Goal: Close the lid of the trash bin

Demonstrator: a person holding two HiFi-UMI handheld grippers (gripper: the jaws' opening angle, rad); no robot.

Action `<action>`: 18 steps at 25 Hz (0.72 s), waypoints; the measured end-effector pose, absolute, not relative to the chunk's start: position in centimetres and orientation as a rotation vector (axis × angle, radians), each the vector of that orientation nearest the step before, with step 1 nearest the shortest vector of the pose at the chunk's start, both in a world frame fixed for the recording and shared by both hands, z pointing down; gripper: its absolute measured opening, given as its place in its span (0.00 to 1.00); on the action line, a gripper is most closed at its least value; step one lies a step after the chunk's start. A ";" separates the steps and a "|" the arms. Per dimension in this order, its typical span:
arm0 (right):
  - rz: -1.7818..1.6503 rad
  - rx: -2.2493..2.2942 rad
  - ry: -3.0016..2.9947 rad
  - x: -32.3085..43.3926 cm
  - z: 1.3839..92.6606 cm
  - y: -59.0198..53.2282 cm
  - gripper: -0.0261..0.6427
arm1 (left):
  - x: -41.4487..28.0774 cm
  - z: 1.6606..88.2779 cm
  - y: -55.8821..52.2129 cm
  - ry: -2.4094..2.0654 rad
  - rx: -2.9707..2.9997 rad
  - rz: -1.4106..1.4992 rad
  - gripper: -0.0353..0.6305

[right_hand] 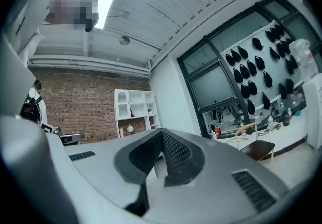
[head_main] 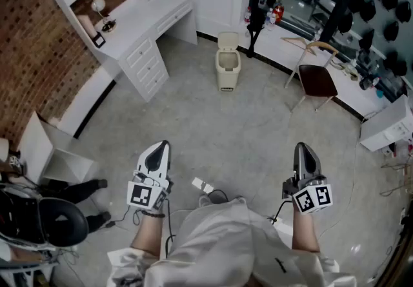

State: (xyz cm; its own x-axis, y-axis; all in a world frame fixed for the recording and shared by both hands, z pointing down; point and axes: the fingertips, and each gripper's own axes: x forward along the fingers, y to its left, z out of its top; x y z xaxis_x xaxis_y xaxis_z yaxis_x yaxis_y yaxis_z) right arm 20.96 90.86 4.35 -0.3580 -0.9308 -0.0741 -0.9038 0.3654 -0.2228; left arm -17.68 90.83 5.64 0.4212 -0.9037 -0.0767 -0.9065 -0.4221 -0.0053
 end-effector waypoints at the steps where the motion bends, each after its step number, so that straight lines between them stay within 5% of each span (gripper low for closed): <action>1: -0.215 -1.659 2.436 20.9 4.2 90.9 0.06 | -17.8 5.5 90.8 1.666 -2.611 0.096 0.09; 15: -0.213 -1.691 2.418 19.2 4.3 91.2 0.08 | -19.8 5.5 90.0 1.620 -2.724 0.184 0.09; 17: -0.225 -1.669 2.452 18.5 4.6 91.2 0.26 | -19.8 5.9 89.9 1.583 -2.783 0.186 0.13; 18: -0.228 -1.656 2.478 17.9 4.8 91.3 0.37 | -19.6 6.2 89.9 1.562 -2.820 0.188 0.32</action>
State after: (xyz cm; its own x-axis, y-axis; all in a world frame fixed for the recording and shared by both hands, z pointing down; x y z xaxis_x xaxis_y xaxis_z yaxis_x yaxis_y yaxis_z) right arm 17.94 91.27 4.77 -0.3783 -0.9247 -0.0420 -0.9015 0.3783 -0.2103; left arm -19.63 89.89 6.17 0.5261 -0.8483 -0.0594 -0.8382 -0.5291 0.1321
